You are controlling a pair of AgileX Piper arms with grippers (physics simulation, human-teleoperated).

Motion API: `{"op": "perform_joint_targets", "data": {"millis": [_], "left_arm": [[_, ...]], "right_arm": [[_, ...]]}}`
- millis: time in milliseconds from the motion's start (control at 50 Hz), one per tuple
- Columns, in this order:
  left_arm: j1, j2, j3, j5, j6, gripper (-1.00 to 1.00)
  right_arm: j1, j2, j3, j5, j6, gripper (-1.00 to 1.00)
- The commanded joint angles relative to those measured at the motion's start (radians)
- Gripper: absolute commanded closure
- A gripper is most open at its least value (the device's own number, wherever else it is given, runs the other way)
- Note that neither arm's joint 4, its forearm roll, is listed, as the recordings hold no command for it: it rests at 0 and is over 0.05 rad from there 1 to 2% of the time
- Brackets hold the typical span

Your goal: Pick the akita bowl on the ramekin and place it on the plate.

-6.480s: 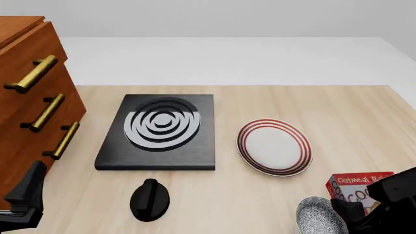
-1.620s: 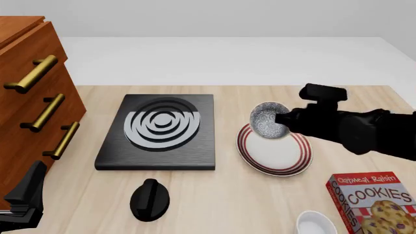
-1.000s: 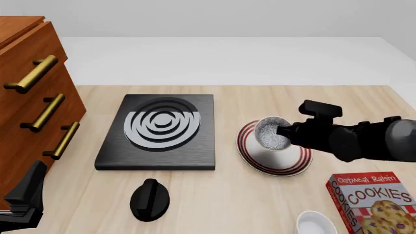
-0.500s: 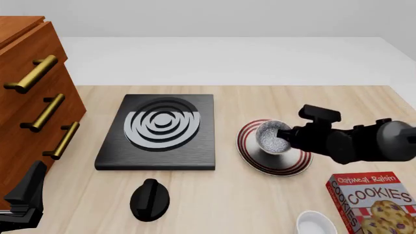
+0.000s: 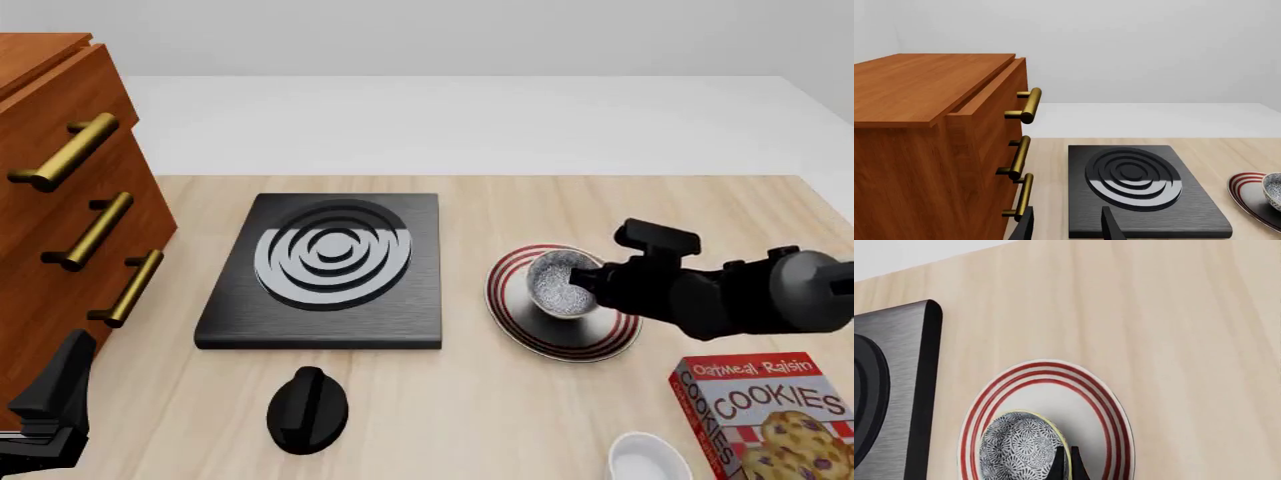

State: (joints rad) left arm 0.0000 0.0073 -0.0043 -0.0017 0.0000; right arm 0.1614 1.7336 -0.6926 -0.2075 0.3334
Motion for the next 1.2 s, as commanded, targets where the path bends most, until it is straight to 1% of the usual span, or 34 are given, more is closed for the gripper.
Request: {"op": "perform_joint_targets", "data": {"millis": [20, 160, 180, 200, 220, 240, 260, 280, 320, 340, 500, 620, 660, 680, 720, 780, 800, 840, 860, 880, 900, 920, 960, 980, 1000, 1020, 1040, 1060, 1100, 1120, 1140, 1160, 1180, 1200], "left_arm": [[0.0, 0.0, 0.0, 0.0, 0.0, -1.0], [0.0, 0.0, 0.0, 0.0, 0.0, -1.0], [0.0, 0.0, 0.0, 0.0, 0.0, -1.0], [0.0, 0.0, 0.0, 0.0, 0.0, -1.0], [0.0, 0.0, 0.0, 0.0, 0.0, -1.0], [0.0, 0.0, 0.0, 0.0, 0.0, -1.0], [0.0, 0.0, 0.0, 0.0, 0.0, -1.0], [0.0, 0.0, 0.0, 0.0, 0.0, -1.0], [0.0, 0.0, 0.0, 0.0, 0.0, -1.0], [0.0, 0.0, 0.0, 0.0, 0.0, -1.0], [0.0, 0.0, 0.0, 0.0, 0.0, -1.0], [0.0, 0.0, 0.0, 0.0, 0.0, -1.0], [0.0, 0.0, 0.0, 0.0, 0.0, -1.0], [0.0, 0.0, 0.0, 0.0, 0.0, -1.0], [0.0, 0.0, 0.0, 0.0, 0.0, -1.0], [0.0, 0.0, 0.0, 0.0, 0.0, -1.0], [0.0, 0.0, 0.0, 0.0, 0.0, -1.0], [0.0, 0.0, 0.0, 0.0, 0.0, -1.0], [0.0, 0.0, 0.0, 0.0, 0.0, -1.0], [0.0, 0.0, 0.0, 0.0, 0.0, -1.0], [0.0, 0.0, 0.0, 0.0, 0.0, -1.0], [0.0, 0.0, 0.0, 0.0, 0.0, -1.0], [0.0, 0.0, 0.0, 0.0, 0.0, -1.0], [0.0, 0.0, 0.0, 0.0, 0.0, -1.0], [0.0, 0.0, 0.0, 0.0, 0.0, -1.0], [0.0, 0.0, 0.0, 0.0, 0.0, -1.0], [0.0, 0.0, 0.0, 0.0, 0.0, -1.0], [0.0, 0.0, 0.0, 0.0, 0.0, -1.0], [0.0, 0.0, 0.0, 0.0, 0.0, -1.0], [0.0, 0.0, 0.0, 0.0, 0.0, -1.0], [0.0, 0.0, 0.0, 0.0, 0.0, -1.0], [0.0, 0.0, 0.0, 0.0, 0.0, -1.0], [0.0, 0.0, 0.0, 0.0, 0.0, -1.0], [0.0, 0.0, 0.0, 0.0, 0.0, -1.0]], "right_arm": [[-0.005, 0.003, -0.002, -0.007, 0.006, 1.0], [-0.003, -0.004, 0.001, -0.011, 0.002, 1.0], [-0.008, -0.001, 0.001, -0.012, 0.023, 1.0], [-0.003, -0.008, 0.003, -0.012, 0.021, 1.0], [-0.001, -0.013, 0.004, -0.009, 0.026, -1.0], [0.005, -0.017, 0.008, -0.011, 0.035, -1.0], [0.009, -0.025, 0.01, -0.01, 0.029, -1.0], [0.008, -0.021, 0.012, -0.012, 0.049, -1.0], [0.008, -0.025, 0.011, -0.011, 0.04, -1.0], [0.015, -0.028, 0.017, -0.015, 0.054, -1.0], [0.02, -0.045, 0.027, -0.018, 0.062, -1.0], [0.013, -0.086, 0.042, -0.007, 0.065, -1.0], [0.008, -0.145, 0.054, 0.016, 0.064, -1.0], [0.004, -0.18, 0.058, 0.033, 0.047, -1.0], [-0.005, -0.196, 0.059, 0.043, 0.051, -1.0], [-0.018, -0.268, 0.071, 0.076, 0.049, -1.0], [-0.002, -0.325, 0.082, 0.098, 0.033, -1.0], [-0.023, -0.382, 0.081, 0.136, 0.026, -1.0], [-0.003, -0.45, 0.086, 0.168, 0.01, -1.0], [-0.011, -0.48, 0.084, 0.191, 0.006, -1.0], [-0.052, -0.501, 0.07, 0.215, -0.033, -1.0], [-0.041, -0.565, 0.073, 0.251, -0.063, -1.0], [-0.057, -0.635, 0.077, 0.294, -0.048, -1.0], [-0.051, -0.708, 0.07, 0.343, -0.088, -1.0], [-0.06, -0.75, 0.065, 0.373, -0.095, -1.0], [-0.067, -0.807, 0.061, 0.416, -0.085, -1.0], [-0.058, -0.851, 0.056, 0.449, -0.103, -1.0], [-0.073, -0.91, 0.046, 0.492, -0.13, -1.0], [-0.066, -0.981, 0.036, 0.548, -0.127, -1.0], [-0.07, -1.035, 0.025, 0.586, -0.139, -1.0], [-0.07, -1.035, 0.025, 0.587, -0.139, -1.0], [-0.064, -1.101, 0.011, 0.638, -0.165, -1.0], [-0.064, -1.102, 0.011, 0.639, -0.165, -1.0], [-0.067, -1.145, 0.002, 0.67, -0.173, -1.0]]}}
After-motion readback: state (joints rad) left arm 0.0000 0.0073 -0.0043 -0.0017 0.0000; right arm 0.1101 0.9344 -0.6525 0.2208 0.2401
